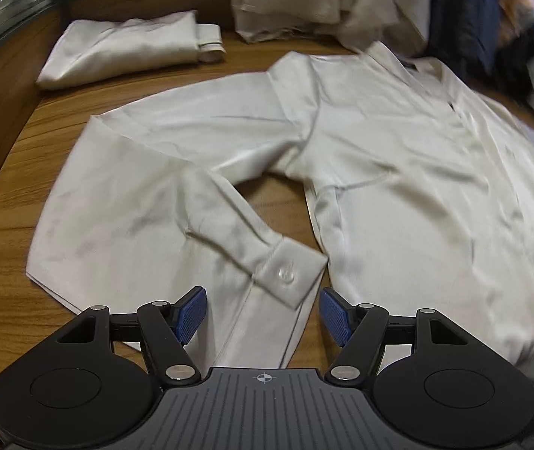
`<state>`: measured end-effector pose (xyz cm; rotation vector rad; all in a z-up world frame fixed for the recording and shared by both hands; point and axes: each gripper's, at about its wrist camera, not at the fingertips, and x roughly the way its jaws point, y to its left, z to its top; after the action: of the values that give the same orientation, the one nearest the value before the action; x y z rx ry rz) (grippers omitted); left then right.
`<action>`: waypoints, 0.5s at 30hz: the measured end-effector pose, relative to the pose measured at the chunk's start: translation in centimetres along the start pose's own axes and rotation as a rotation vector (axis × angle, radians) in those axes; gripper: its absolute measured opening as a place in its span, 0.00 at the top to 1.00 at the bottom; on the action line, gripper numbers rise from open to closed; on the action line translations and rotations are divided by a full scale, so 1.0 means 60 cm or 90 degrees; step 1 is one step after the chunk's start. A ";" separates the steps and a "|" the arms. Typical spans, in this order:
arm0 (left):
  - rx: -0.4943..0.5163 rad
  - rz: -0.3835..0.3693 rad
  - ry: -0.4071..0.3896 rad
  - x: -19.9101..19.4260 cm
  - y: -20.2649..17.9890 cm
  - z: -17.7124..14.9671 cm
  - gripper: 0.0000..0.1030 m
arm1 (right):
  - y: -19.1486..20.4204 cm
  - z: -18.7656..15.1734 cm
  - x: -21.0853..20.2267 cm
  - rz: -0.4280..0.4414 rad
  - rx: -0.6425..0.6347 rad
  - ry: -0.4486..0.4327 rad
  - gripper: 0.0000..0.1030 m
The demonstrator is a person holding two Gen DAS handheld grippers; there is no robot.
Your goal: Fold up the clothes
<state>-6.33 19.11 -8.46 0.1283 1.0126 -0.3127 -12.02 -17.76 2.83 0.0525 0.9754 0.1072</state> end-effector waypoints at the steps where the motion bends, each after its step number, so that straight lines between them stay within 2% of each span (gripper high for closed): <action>1: 0.011 -0.002 0.001 0.001 0.002 -0.004 0.34 | 0.005 0.000 -0.002 -0.005 0.001 -0.001 0.31; 5: 0.039 -0.001 -0.015 0.003 0.011 -0.014 0.45 | 0.018 0.001 -0.012 -0.023 0.004 -0.004 0.31; 7: 0.045 -0.011 -0.026 -0.001 0.019 -0.015 0.69 | 0.024 0.000 -0.018 -0.032 0.001 -0.006 0.31; 8: 0.044 -0.018 -0.030 -0.003 0.024 -0.015 0.89 | 0.027 -0.001 -0.020 -0.037 0.000 -0.007 0.31; 10: 0.028 -0.016 -0.046 -0.010 0.036 -0.015 0.94 | 0.033 -0.003 -0.024 -0.044 0.003 -0.006 0.31; 12: 0.001 -0.015 -0.089 -0.029 0.053 -0.010 0.94 | 0.038 -0.007 -0.030 -0.050 0.008 -0.010 0.31; 15: -0.034 -0.061 -0.134 -0.071 0.065 0.015 0.94 | 0.046 -0.014 -0.038 -0.058 0.013 -0.013 0.31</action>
<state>-6.46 23.40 -4.55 -0.0025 0.8187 -0.3776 -14.15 -15.29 4.50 0.0288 0.9564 0.0131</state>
